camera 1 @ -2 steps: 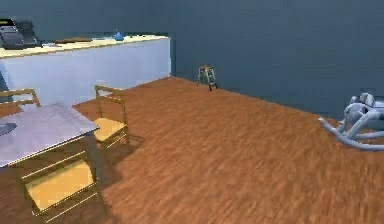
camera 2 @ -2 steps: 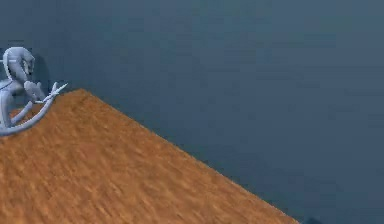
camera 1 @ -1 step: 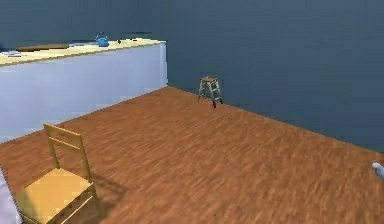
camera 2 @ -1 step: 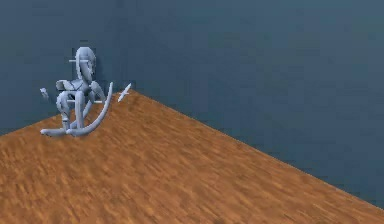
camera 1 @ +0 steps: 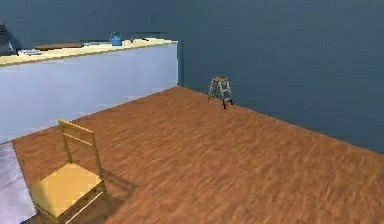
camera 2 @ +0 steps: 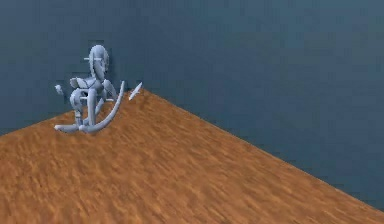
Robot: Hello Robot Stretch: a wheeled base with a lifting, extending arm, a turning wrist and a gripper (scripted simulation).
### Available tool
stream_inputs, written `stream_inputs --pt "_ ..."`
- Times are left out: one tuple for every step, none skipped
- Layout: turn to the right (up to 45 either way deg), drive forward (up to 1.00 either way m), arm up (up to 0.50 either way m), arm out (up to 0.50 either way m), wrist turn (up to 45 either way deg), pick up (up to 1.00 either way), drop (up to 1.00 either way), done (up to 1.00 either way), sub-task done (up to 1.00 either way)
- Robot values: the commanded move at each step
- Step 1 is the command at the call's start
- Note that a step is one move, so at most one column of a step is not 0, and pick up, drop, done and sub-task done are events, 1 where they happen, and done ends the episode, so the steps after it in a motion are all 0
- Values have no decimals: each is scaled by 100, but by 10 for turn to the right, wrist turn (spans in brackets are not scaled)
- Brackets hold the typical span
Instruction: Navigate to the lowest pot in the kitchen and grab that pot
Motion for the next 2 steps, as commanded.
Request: stream_inputs --pt "0 100 0 0 0 0 0 0 0" --pt "-30 0 0 0 0 0 0 0 0"
